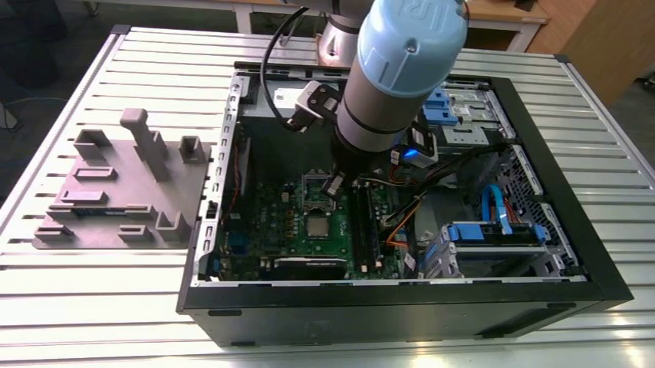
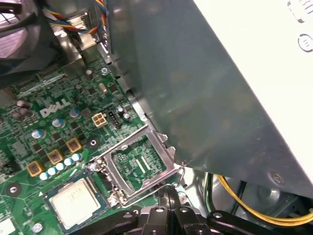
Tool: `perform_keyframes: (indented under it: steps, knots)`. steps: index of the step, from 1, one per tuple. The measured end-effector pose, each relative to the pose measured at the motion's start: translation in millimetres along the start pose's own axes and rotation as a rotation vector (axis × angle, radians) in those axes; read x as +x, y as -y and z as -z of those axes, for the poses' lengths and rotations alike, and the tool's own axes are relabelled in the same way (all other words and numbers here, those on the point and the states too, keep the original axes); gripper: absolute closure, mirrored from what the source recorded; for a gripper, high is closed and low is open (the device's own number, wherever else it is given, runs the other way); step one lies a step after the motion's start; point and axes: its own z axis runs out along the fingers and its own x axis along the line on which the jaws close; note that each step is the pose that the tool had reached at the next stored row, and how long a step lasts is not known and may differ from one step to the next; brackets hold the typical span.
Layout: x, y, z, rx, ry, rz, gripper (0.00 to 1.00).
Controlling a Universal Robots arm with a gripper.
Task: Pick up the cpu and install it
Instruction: 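Close the cpu cover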
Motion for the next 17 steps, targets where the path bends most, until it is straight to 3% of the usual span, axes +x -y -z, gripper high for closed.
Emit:
perform_keyframes:
  steps: [5,13,17]
  knots:
    - [-3.3,4.1,-0.7,-0.0013,0.0017,0.000,0.89]
    - [-6.3,4.8,-2.0,-0.0108,0.0166,0.001,0.89]
    - [-7.7,4.4,-2.4,-0.0128,0.0199,0.001,0.89]
